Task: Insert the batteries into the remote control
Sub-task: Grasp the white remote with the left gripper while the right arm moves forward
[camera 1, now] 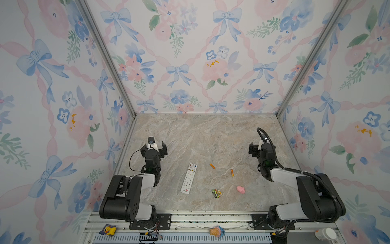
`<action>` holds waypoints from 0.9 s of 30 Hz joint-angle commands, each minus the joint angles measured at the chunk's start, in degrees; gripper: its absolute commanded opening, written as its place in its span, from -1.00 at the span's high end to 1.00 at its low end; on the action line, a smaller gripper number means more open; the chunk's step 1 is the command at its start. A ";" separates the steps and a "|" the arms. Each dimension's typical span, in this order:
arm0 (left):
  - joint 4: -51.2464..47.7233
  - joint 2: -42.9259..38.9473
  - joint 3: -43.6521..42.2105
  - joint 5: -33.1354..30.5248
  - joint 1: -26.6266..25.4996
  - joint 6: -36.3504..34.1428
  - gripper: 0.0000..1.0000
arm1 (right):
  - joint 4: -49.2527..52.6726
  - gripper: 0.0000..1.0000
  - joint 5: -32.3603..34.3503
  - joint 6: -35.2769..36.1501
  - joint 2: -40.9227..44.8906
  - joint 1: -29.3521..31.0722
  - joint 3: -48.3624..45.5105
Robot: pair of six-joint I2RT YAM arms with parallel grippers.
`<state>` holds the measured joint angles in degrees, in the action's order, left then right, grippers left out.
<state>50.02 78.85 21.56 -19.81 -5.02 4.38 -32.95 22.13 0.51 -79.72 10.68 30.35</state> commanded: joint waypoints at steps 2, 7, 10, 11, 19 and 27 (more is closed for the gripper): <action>-25.84 -3.04 9.60 -7.29 -2.54 5.60 -0.96 | 24.07 -0.94 6.36 -3.79 4.13 4.63 10.95; -42.03 -4.14 17.88 -7.55 -6.60 13.46 -0.96 | 42.56 -0.94 9.94 -10.31 4.87 11.77 21.68; -52.43 -3.22 24.52 -2.83 -8.37 19.01 -0.96 | 50.96 -0.94 9.95 -14.53 5.80 15.78 25.68; -56.12 -2.48 26.58 -1.17 -9.00 21.07 -0.96 | 54.39 -0.94 9.53 -16.40 5.89 16.81 27.45; -70.82 -0.28 35.29 9.44 -16.85 28.85 -0.96 | 68.42 -0.94 -5.55 -18.80 7.24 18.59 31.49; -81.65 1.89 39.30 15.12 -25.08 37.12 -0.96 | 72.77 -0.94 -14.73 -15.89 10.32 18.24 33.74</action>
<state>-24.25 79.72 59.96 -8.25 -28.51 36.71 35.90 12.84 -16.25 -71.31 28.97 61.93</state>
